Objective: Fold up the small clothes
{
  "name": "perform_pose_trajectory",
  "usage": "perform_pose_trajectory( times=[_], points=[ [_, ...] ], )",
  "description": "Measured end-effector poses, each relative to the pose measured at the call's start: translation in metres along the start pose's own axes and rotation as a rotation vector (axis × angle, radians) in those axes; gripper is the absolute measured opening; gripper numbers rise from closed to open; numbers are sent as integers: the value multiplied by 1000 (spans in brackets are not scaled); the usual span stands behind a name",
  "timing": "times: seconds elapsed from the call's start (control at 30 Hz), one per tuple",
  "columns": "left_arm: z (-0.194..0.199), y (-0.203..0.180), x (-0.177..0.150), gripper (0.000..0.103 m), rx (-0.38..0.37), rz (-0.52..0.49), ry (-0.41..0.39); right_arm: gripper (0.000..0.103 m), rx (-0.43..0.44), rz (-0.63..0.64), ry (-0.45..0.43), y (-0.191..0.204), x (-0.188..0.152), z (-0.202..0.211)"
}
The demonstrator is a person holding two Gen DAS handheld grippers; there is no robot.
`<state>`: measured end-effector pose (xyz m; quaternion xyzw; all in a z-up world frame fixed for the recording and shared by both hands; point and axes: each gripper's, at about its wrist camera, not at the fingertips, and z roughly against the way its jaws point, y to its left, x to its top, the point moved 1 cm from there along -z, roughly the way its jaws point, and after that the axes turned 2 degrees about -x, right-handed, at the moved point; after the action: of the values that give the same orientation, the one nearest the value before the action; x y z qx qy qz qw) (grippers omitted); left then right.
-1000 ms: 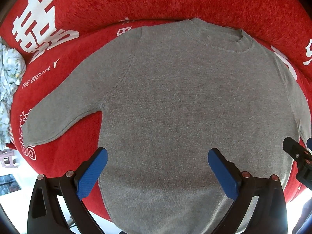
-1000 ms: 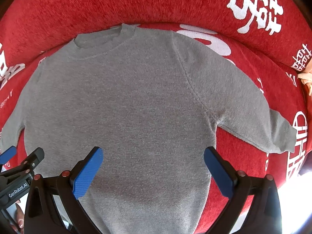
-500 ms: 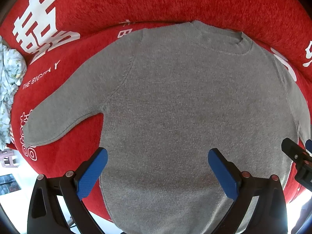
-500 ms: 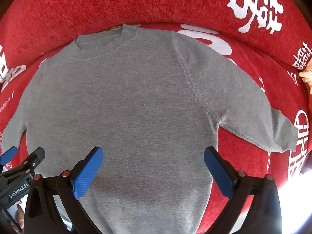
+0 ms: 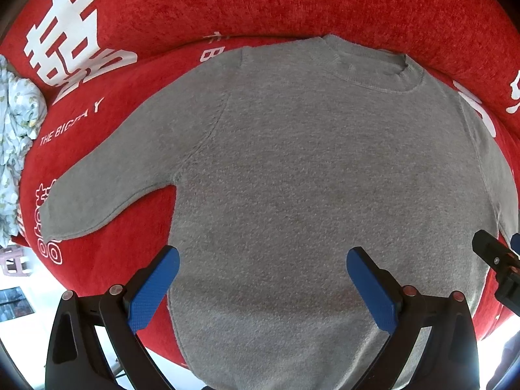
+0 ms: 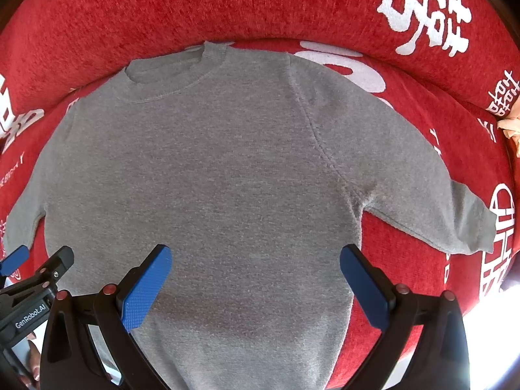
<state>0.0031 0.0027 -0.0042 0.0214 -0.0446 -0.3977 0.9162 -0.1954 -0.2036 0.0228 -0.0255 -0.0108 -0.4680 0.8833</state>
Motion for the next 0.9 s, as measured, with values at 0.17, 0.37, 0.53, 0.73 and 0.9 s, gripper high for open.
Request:
perform_pose_trajectory(
  times=[0.17,0.37,0.53,0.73,0.9],
  points=[
    [0,-1,0,103,1,1,0,103,3,0,0,-1,0,1],
    [-1,0,-2,103,1,3,3,103,3,1,-1,2,-1,1],
    [-1,1,-3,103,0,6,4,103,2,0,0,2,-1,1],
    [-2,4,-3,103,-5,9,6,103,2,-7,6,4,-2,-1],
    [-2,6,-3,103,-7,7,6,103,2,-2,6,5,-2,0]
  ],
)
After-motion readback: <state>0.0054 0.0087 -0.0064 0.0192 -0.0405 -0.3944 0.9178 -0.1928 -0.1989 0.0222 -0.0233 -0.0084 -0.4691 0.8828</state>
